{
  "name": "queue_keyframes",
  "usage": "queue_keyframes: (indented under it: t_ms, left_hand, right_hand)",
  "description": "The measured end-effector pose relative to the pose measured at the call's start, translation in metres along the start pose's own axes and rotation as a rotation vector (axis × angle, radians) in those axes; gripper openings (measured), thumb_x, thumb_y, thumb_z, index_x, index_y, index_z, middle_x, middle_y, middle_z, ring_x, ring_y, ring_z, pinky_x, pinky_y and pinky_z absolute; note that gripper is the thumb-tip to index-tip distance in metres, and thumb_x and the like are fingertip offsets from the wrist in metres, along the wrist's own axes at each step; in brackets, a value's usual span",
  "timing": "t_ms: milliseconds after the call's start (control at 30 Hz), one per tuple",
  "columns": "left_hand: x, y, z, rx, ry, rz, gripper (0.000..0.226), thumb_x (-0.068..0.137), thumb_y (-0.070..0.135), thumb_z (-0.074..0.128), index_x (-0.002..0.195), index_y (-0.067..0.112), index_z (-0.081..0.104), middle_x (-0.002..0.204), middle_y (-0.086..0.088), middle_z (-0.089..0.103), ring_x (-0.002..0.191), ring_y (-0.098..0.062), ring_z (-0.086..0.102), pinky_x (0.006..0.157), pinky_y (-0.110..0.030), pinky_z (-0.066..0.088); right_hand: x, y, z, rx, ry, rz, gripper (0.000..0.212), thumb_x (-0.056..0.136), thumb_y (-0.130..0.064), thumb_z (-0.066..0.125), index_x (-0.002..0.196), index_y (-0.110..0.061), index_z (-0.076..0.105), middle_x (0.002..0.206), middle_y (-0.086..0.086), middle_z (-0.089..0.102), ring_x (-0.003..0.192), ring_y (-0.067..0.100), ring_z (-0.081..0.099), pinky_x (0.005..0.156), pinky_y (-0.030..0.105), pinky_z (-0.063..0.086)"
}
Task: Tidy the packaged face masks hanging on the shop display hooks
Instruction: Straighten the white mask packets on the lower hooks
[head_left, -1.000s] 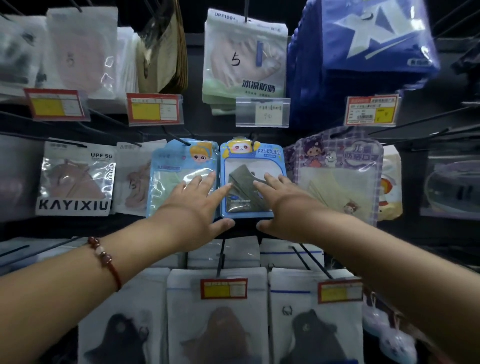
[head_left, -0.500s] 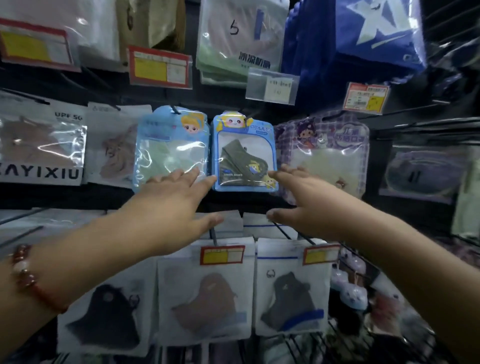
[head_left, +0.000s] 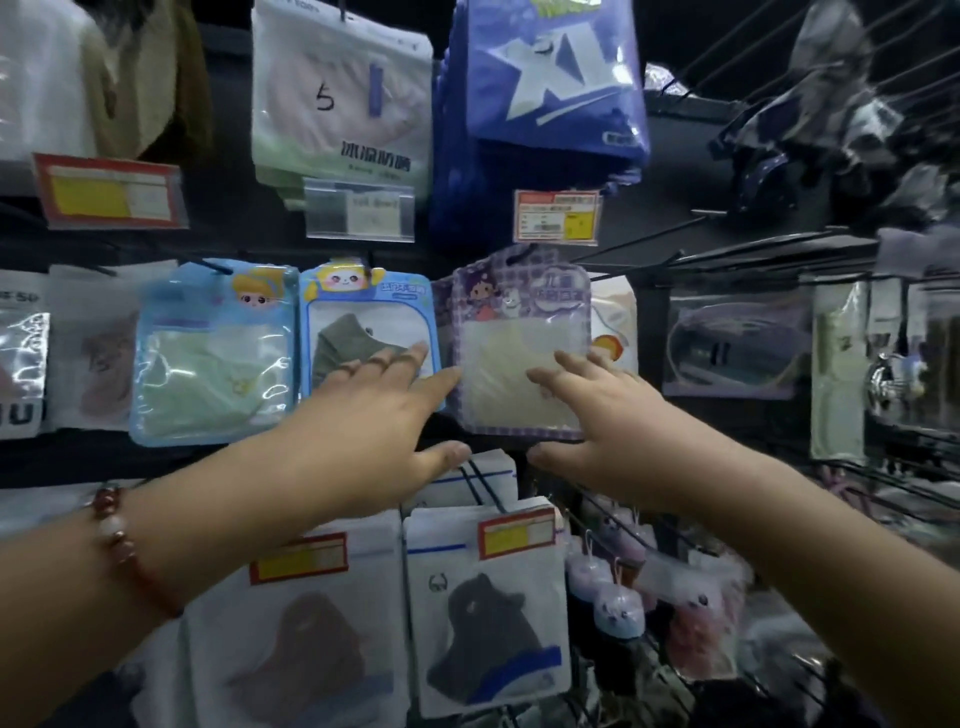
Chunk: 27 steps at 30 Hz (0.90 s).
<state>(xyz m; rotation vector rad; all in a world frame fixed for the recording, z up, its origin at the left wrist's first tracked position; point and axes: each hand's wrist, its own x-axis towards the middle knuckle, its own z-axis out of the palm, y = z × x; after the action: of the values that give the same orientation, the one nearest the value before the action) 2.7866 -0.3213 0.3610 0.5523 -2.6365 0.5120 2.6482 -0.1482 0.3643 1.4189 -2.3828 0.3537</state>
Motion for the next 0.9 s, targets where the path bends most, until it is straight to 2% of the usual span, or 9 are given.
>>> queue_keyframes:
  t_ms: [133,333,567,767,900]
  left_hand:
    - [0.025,0.024,-0.005,0.026,-0.017,-0.039,0.079,0.094,0.073,0.029,0.157,0.038,-0.004,0.167,-0.002,-0.011,0.154,-0.024,-0.001,0.122,-0.043,0.011]
    - [0.049,0.040,-0.005,0.074,-0.015,-0.088,0.080,0.094,0.071,0.034,0.157,0.037,0.000,0.167,-0.003,-0.008,0.154,-0.025,0.002,0.122,-0.043,0.012]
    - [0.072,0.037,-0.001,0.108,-0.112,-0.166,0.083,0.092,0.072,0.038,0.156,0.042,-0.006,0.166,0.000,-0.018,0.154,-0.024,-0.006,0.122,-0.044,0.009]
    - [0.084,0.030,0.012,0.140,-0.045,-0.144,0.081,0.093,0.070,0.037,0.156,0.041,-0.005,0.165,-0.003,-0.021,0.154,-0.027,-0.004,0.122,-0.045,0.014]
    - [0.088,0.032,0.015,0.136,0.023,-0.135,0.079,0.094,0.069,0.036,0.156,0.038,0.000,0.164,-0.003,-0.024,0.154,-0.027,-0.007,0.122,-0.044,0.013]
  right_hand:
    - [0.005,0.024,0.000,-0.022,0.015,-0.065,0.078,0.091,-0.053,0.056,0.154,-0.037,0.012,0.165,-0.002,0.000,0.151,0.022,-0.006,0.120,0.043,0.002]
    - [0.021,0.037,0.002,-0.044,0.023,-0.182,0.077,0.092,-0.051,0.056,0.155,-0.034,0.015,0.165,-0.001,0.005,0.151,0.024,-0.001,0.120,0.044,0.005]
    - [0.043,0.048,0.005,-0.058,0.042,-0.210,0.076,0.092,-0.050,0.055,0.155,-0.031,0.016,0.165,0.002,0.004,0.151,0.028,-0.003,0.120,0.047,0.002]
    - [0.056,0.061,0.008,-0.035,0.053,-0.211,0.073,0.091,-0.048,0.058,0.152,-0.029,0.023,0.163,0.005,0.010,0.150,0.031,0.001,0.120,0.048,0.006]
    - [0.064,0.066,0.008,-0.035,0.063,-0.205,0.077,0.091,-0.047,0.058,0.154,-0.028,0.019,0.165,0.005,0.004,0.151,0.029,-0.001,0.120,0.046,0.006]
